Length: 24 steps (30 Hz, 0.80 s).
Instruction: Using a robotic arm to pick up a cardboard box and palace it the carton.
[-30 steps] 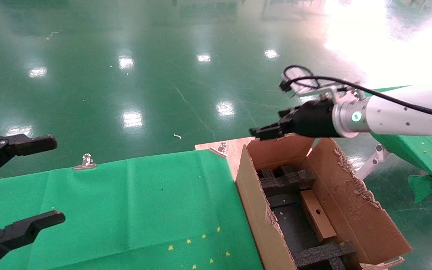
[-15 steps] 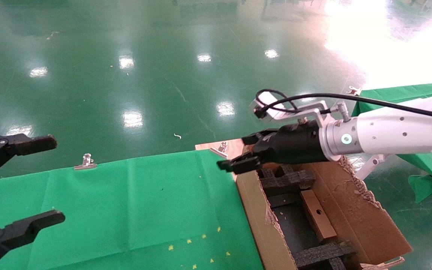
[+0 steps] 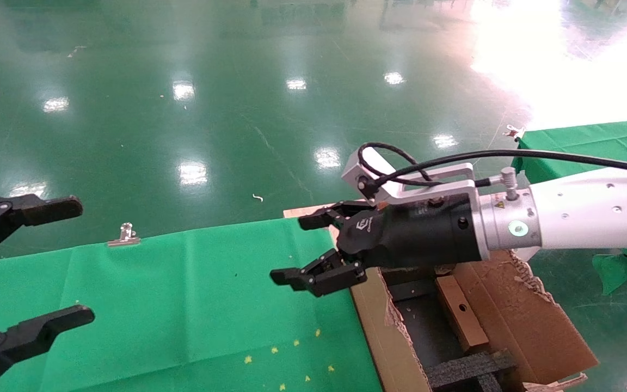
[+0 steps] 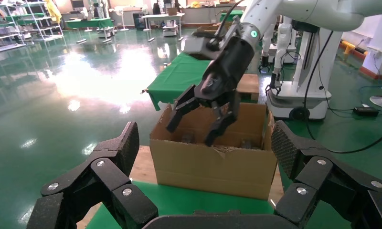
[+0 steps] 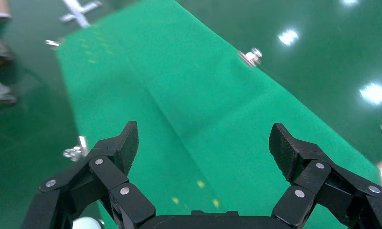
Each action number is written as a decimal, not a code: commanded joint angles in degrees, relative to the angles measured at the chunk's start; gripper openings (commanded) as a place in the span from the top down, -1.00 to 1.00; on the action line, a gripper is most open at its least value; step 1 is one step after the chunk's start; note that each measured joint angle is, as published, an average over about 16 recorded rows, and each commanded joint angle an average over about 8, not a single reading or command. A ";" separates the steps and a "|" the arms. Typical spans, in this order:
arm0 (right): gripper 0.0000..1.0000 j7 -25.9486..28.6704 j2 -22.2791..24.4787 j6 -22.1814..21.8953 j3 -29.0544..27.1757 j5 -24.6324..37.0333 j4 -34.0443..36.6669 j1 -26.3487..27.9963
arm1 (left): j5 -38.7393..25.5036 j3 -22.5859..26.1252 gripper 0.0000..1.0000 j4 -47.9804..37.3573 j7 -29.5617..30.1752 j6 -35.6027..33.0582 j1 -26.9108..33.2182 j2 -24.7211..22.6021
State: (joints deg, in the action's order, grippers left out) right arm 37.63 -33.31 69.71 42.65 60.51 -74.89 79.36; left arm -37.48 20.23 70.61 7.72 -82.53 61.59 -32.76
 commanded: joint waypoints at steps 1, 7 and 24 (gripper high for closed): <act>-1.00 -2.73 -0.17 1.62 -2.71 -1.89 0.13 -1.81 | 0.00 0.00 -1.00 0.00 0.00 0.00 0.00 0.00; -1.00 -11.01 -0.70 6.54 -10.90 -7.64 0.54 -7.29 | 0.00 0.00 -1.00 0.00 0.00 0.00 0.00 0.00; -1.00 -28.42 -1.86 17.26 -29.08 -20.22 1.42 -19.30 | 0.00 0.00 -1.00 -0.01 0.00 0.01 -0.01 0.01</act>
State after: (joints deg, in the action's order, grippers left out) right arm 9.95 -35.12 86.45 14.55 40.90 -73.51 60.67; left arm -37.48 20.23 70.60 7.72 -82.52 61.59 -32.75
